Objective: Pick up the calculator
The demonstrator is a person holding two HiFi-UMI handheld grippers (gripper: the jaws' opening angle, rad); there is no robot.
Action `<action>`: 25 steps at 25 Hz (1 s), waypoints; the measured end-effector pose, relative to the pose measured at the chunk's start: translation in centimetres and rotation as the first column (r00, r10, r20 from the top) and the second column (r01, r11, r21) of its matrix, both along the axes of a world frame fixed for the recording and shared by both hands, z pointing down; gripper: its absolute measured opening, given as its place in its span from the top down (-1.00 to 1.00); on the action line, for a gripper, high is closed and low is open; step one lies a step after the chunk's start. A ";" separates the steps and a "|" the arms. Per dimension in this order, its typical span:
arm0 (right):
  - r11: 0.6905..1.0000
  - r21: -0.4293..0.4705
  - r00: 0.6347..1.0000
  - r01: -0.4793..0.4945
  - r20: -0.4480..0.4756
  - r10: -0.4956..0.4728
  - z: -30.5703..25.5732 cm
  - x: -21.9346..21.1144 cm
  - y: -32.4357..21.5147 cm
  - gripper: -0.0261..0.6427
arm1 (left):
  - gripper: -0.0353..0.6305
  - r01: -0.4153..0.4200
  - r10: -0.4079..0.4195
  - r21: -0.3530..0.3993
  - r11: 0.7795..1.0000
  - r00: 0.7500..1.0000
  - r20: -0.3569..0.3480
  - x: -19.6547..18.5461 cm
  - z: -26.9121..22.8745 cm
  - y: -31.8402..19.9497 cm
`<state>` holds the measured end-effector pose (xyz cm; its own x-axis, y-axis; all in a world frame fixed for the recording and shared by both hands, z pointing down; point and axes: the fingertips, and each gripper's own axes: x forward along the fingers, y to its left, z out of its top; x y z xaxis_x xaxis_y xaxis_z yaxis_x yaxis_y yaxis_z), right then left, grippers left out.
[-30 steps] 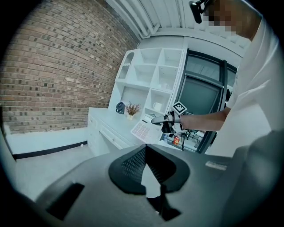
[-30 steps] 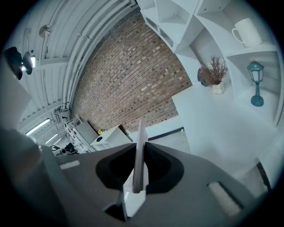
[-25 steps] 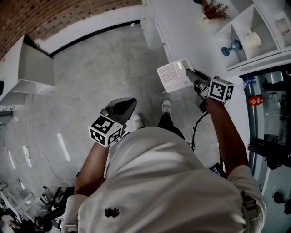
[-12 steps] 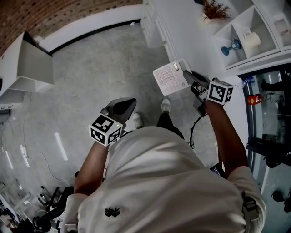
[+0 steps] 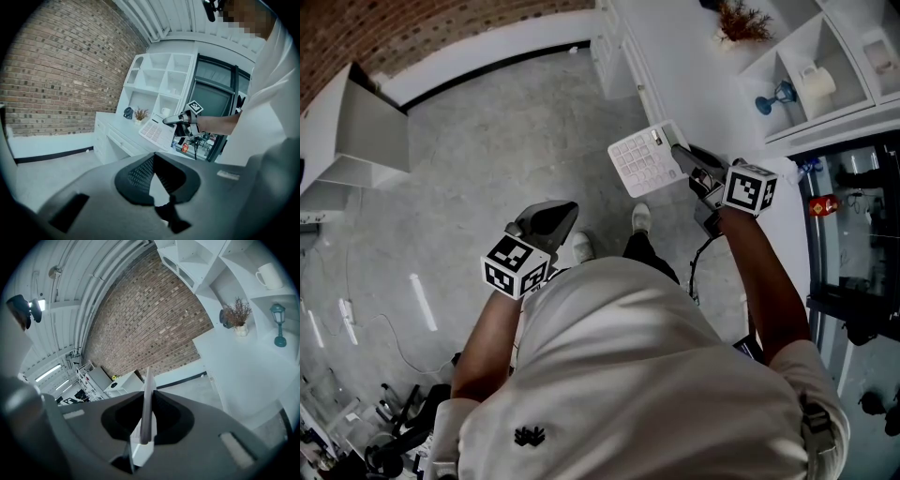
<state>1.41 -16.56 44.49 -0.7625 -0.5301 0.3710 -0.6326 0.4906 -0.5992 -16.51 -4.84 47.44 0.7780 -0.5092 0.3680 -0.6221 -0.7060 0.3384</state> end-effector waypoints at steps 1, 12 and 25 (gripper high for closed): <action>1.000 -0.001 1.000 0.000 0.000 0.000 0.0 0.0 0.0 0.73 | 0.88 0.000 0.000 -0.001 1.000 1.000 0.000 0.0 0.0 0.0; 1.000 -0.002 1.000 0.006 0.007 -0.006 -0.2 -0.8 0.1 0.73 | 0.88 0.006 -0.006 -0.003 1.000 1.000 0.001 -0.7 0.0 0.0; 1.000 -0.013 1.000 0.016 -0.004 -0.016 0.6 -0.4 -0.5 0.73 | 0.88 0.015 -0.015 -0.013 1.000 1.000 -0.003 -0.8 0.3 -0.8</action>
<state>1.00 -17.11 45.08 -0.7692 -0.5127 0.3813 -0.6273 0.4928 -0.6030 -17.28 -5.62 47.73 0.7717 -0.5160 0.3719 -0.6313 -0.6923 0.3495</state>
